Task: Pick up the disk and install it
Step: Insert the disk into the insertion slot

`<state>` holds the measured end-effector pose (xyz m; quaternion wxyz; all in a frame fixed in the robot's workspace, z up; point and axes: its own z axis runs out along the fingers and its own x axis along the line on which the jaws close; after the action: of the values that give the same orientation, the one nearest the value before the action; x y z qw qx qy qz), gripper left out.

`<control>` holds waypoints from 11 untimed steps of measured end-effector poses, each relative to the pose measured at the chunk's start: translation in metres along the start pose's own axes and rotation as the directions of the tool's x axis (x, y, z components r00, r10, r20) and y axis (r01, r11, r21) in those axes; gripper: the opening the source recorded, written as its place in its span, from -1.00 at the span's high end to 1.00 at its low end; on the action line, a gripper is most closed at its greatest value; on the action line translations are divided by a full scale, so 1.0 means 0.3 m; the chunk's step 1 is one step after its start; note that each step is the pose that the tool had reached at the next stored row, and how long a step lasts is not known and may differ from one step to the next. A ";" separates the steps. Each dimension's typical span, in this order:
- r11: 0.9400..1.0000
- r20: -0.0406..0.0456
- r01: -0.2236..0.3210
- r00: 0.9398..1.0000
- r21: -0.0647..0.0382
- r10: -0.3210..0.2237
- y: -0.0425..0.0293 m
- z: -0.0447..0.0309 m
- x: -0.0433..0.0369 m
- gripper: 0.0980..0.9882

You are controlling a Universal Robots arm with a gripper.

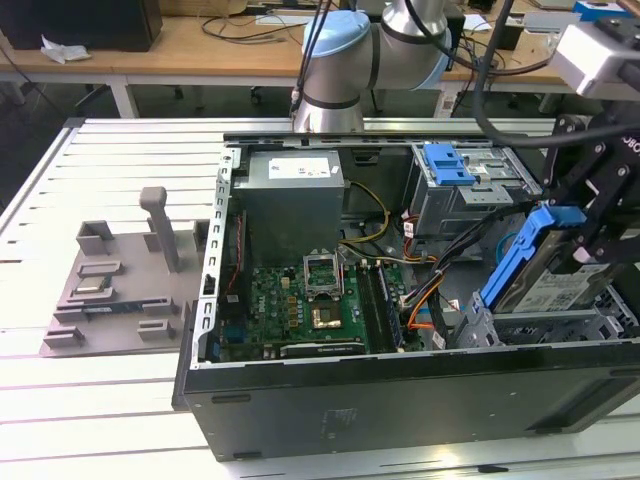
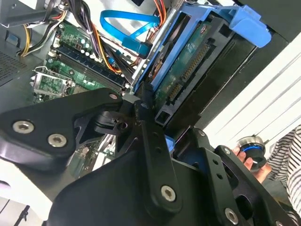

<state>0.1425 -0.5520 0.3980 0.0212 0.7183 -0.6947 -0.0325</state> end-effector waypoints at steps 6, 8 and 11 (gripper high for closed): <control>1.000 0.000 0.000 1.000 0.000 0.000 -0.003 0.036 0.001 0.39; 1.000 0.000 0.000 1.000 0.000 0.000 -0.003 0.043 0.001 0.39; 1.000 0.000 0.000 1.000 0.000 0.000 -0.004 0.049 0.001 0.39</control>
<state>0.1425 -0.5520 0.3832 0.0213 0.7183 -0.6947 -0.0325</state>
